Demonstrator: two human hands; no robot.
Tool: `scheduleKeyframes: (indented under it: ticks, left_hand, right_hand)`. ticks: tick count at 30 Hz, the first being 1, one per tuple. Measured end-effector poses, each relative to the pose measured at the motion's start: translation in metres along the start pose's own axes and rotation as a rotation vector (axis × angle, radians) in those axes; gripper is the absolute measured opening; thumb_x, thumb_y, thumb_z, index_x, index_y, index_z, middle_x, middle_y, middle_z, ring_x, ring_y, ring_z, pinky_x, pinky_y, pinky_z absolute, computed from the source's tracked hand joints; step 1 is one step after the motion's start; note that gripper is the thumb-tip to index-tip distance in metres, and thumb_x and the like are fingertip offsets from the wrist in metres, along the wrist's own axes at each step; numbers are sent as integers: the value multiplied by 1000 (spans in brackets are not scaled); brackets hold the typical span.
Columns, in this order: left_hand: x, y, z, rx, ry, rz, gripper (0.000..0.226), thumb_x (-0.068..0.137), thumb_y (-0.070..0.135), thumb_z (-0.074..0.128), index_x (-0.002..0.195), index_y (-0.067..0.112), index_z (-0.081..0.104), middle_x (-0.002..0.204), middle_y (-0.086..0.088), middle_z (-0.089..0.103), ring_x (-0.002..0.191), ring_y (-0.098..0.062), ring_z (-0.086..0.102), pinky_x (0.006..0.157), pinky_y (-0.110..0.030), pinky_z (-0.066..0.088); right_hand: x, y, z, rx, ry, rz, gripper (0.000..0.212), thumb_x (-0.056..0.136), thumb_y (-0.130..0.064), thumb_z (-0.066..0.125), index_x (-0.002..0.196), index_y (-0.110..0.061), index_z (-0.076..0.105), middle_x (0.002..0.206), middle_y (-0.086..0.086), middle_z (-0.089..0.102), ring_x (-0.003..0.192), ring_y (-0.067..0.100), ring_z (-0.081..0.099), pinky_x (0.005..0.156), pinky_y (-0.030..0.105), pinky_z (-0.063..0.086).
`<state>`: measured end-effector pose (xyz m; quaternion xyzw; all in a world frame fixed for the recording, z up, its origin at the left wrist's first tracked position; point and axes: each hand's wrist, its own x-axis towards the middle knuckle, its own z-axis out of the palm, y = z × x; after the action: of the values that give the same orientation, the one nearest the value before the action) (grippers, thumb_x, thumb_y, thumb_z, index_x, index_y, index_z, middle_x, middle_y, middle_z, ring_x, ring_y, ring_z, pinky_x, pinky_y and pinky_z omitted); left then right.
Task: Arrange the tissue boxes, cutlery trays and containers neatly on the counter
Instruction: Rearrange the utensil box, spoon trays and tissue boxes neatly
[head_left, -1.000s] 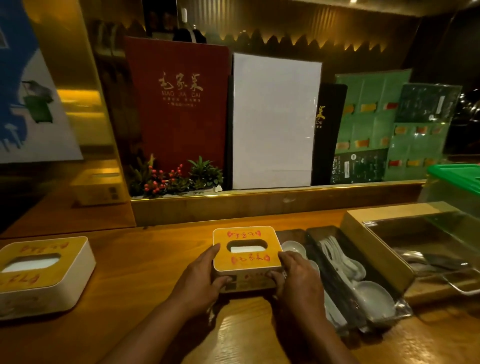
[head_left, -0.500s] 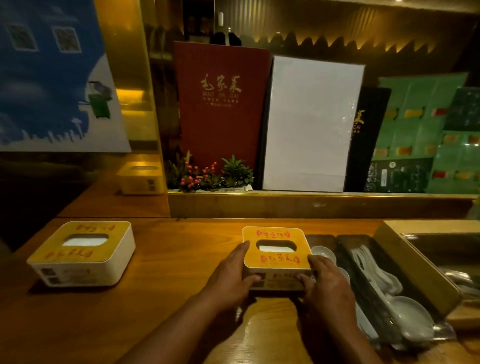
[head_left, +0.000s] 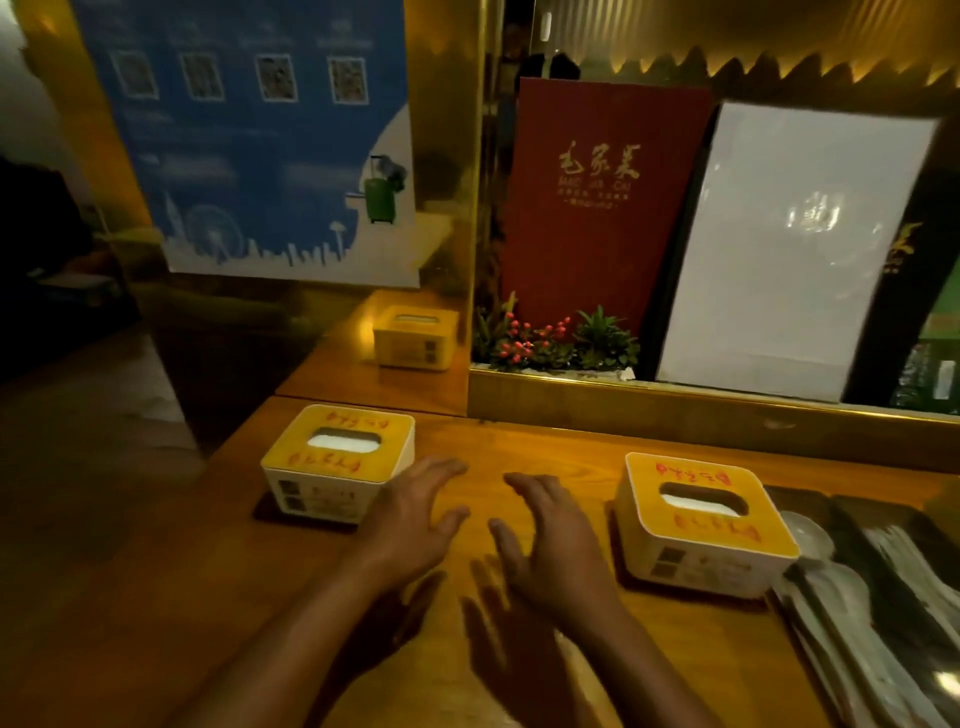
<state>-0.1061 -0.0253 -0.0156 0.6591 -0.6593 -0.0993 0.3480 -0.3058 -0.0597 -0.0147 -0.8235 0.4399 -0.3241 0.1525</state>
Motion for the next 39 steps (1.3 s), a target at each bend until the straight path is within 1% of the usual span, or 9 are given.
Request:
scheduleKeyframes:
  ticks: [4, 9, 13, 16, 19, 24, 28, 32, 39]
  left_hand:
    - [-8, -55, -55, 29, 141, -1, 55, 86, 32, 71, 136, 38, 51, 141, 10, 50, 121, -13, 54, 93, -42, 55]
    - [-13, -120, -94, -22, 124, -101, 90, 74, 24, 86, 146, 43, 34, 149, 4, 36, 131, -18, 44, 91, -31, 51]
    - [-12, -147, -99, -30, 102, -185, 105, 67, 39, 89, 150, 37, 26, 151, 1, 33, 135, -24, 40, 98, -47, 47]
    - [-8, -152, -85, -109, 89, -246, 110, 62, 41, 91, 150, 34, 26, 152, -2, 37, 135, -27, 41, 98, -50, 47]
    - [-4, -144, -59, -216, 19, -272, 116, 56, 51, 90, 149, 43, 21, 151, -2, 44, 133, -28, 48, 96, -53, 51]
    - [4, -103, -10, -351, -32, -186, 112, 62, 40, 91, 148, 45, 20, 150, 0, 47, 133, -25, 49, 95, -47, 53]
    - [9, -66, 26, -418, -78, -99, 109, 67, 30, 90, 151, 42, 22, 148, 3, 49, 128, -15, 49, 94, -30, 48]
    - [14, -35, 52, -466, -97, -88, 109, 67, 25, 91, 150, 45, 23, 146, 4, 52, 126, -13, 52, 92, -27, 49]
    - [16, -6, 74, -462, -112, -82, 111, 66, 22, 92, 149, 45, 23, 132, 20, 52, 118, -4, 49, 89, -21, 48]
  right_hand:
    - [35, -51, 68, 23, -160, 29, 69, 88, -49, 59, 148, -33, 29, 139, 0, 46, 125, 23, 48, 96, 39, 48]
    - [65, -87, 124, -116, -253, 87, 80, 88, -61, 55, 152, -42, 11, 139, 10, 44, 122, 31, 48, 87, 43, 51]
    - [71, -79, 129, -258, -180, 18, 71, 91, -54, 56, 150, -33, 25, 125, 9, 58, 109, 30, 53, 78, 41, 51]
    - [69, -65, 112, -325, -187, 3, 92, 72, -59, 72, 147, -28, 31, 122, 5, 62, 110, 30, 53, 79, 42, 50]
    - [60, -47, 91, -341, -165, 42, 94, 65, -59, 77, 144, -30, 33, 128, 1, 61, 117, 31, 51, 84, 44, 49]
    - [31, -11, 51, -434, -86, 124, 86, 69, -59, 76, 141, -31, 38, 128, -1, 63, 121, 29, 50, 86, 44, 45]
    - [1, 13, 16, -488, 50, 188, 64, 84, -57, 58, 140, -27, 49, 132, 3, 61, 125, 30, 49, 94, 46, 43]
    - [-15, 36, -5, -623, 143, 219, 52, 78, -43, 76, 124, -22, 63, 130, 5, 61, 126, 32, 49, 98, 49, 45]
    - [-29, 58, -26, -596, 202, 255, 49, 79, -42, 75, 122, -21, 62, 133, 6, 58, 129, 29, 44, 102, 47, 44]
